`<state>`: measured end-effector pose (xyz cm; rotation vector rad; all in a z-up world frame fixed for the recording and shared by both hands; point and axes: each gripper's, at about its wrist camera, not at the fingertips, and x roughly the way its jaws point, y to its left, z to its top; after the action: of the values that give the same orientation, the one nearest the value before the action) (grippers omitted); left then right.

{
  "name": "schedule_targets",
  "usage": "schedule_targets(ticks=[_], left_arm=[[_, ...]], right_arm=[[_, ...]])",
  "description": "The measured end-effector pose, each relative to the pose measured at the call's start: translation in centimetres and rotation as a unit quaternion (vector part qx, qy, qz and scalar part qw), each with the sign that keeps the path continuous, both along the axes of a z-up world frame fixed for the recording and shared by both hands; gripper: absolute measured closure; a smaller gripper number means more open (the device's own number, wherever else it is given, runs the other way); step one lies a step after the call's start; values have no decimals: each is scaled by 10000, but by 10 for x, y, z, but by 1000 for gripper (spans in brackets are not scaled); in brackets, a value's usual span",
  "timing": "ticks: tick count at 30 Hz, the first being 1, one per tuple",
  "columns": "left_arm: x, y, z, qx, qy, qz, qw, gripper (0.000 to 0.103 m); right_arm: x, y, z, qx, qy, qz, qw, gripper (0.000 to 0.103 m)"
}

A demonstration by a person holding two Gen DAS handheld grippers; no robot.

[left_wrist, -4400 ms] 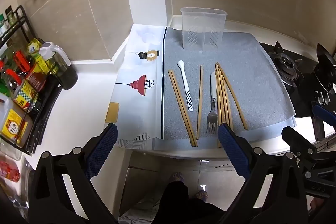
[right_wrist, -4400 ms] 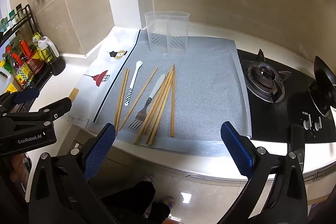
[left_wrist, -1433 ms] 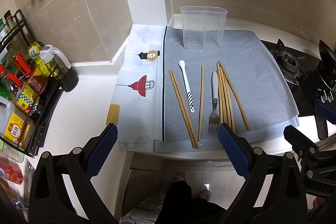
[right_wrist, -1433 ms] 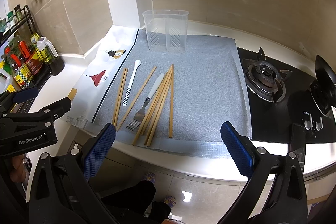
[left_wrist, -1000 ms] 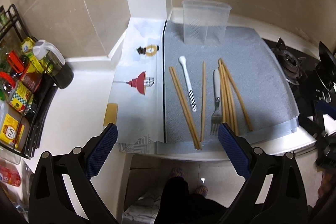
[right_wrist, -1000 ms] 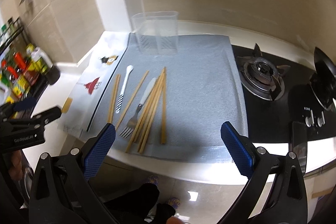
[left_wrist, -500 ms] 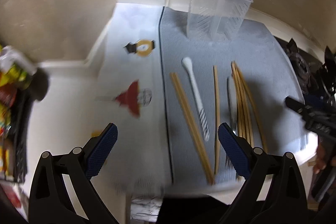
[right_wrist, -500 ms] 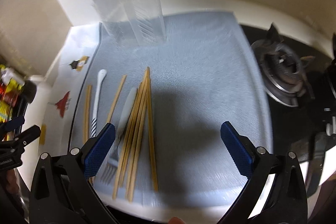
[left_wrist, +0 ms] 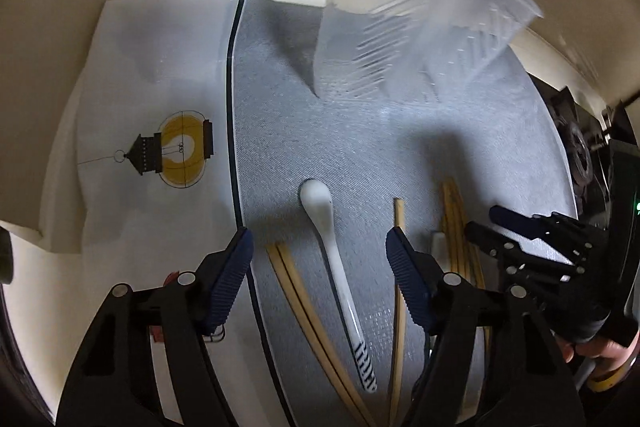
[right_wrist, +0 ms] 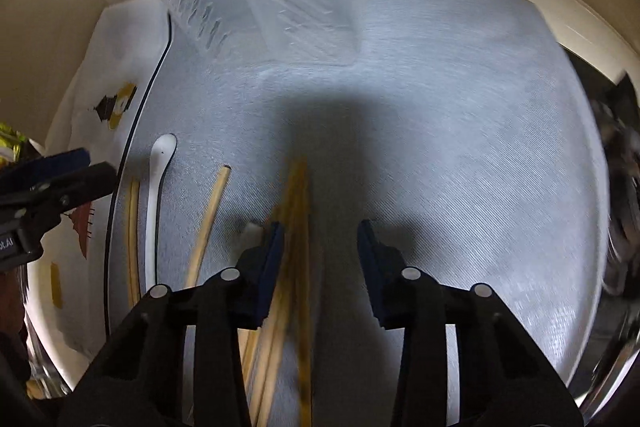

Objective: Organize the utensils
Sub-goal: 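Grasp a wooden chopstick with the right gripper while the left gripper grasps the white spoon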

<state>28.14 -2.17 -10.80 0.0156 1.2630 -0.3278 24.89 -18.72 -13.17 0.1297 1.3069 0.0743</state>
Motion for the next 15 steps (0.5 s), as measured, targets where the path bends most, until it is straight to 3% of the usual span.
schedule_targets(ticks=[7, 10, 15], left_arm=[[19, -12, -20, -9, 304, 28, 9995, 35], [28, -19, -28, -26, 445, 44, 9990, 35], [37, -33, -41, -34, 727, 46, 9973, 35]], right_arm=[[20, 8, -9, 175, 42, 91, 9998, 80], [25, 4, -9, 201, -1, 85, 9998, 94], [18, -7, 0, 319, -101, 45, 9994, 98]])
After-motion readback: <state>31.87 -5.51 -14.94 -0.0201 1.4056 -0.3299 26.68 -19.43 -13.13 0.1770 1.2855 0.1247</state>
